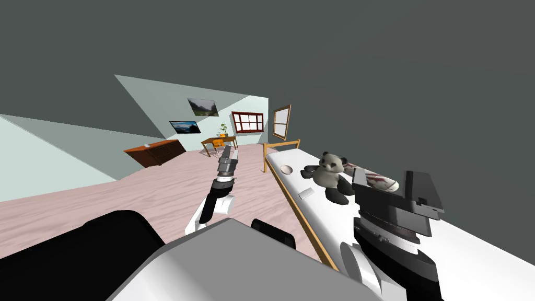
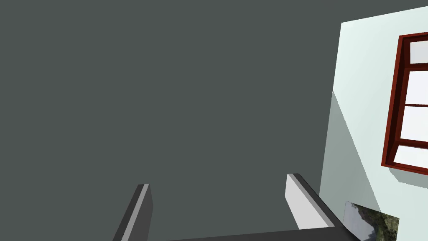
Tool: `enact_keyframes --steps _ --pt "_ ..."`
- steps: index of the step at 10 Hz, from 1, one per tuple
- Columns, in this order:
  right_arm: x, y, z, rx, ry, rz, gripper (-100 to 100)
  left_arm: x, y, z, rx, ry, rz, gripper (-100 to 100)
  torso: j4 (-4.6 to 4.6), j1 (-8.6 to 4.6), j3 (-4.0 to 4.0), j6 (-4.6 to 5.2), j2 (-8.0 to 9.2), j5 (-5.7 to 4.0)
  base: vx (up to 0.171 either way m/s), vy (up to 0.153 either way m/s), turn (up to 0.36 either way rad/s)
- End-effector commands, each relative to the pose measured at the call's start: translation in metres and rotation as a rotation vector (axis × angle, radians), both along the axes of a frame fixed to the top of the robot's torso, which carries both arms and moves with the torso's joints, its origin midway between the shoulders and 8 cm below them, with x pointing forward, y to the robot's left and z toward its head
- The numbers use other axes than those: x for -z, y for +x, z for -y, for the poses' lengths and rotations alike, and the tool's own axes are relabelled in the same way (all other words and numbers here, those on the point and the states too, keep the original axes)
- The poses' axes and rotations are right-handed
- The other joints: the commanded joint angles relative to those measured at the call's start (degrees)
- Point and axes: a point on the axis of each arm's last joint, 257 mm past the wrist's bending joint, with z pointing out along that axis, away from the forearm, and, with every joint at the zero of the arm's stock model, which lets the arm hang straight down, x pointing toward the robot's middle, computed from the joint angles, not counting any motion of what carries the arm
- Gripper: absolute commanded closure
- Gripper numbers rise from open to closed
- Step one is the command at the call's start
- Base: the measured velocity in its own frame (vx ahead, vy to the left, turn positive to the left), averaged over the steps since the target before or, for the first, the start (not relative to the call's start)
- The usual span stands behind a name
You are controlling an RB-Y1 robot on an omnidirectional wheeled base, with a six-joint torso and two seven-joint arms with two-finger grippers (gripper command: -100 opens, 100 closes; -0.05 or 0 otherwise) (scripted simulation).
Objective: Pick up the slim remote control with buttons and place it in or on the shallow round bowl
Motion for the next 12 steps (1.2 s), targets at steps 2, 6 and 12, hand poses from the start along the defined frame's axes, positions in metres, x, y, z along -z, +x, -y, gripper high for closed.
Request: enact_keyframes --steps 2,6,12 --pt "0.014 0.009 -0.016 -0.016 -0.107 -0.048 -100 0.0 0.0 0.0 0.0 0.0 0.0 0 -0.01 -0.07 -0.02 -0.01 -0.04 -0.01 0.017 -0.023 0.016" --pt "0.042 0.021 -0.037 -0.036 -0.272 -0.122 -100 0.0 0.0 0.0 0.0 0.0 0.0 0 -0.03 -0.15 -0.06 0.0 -0.1 -0.04 0.027 -0.038 0.024" --pt "0.104 0.034 -0.064 -0.065 -0.55 -0.244 -100 0.0 0.0 0.0 0.0 0.0 0.0 0 -0.03 -0.11 -0.06 -0.01 -0.11 -0.03 0.028 -0.025 0.042"
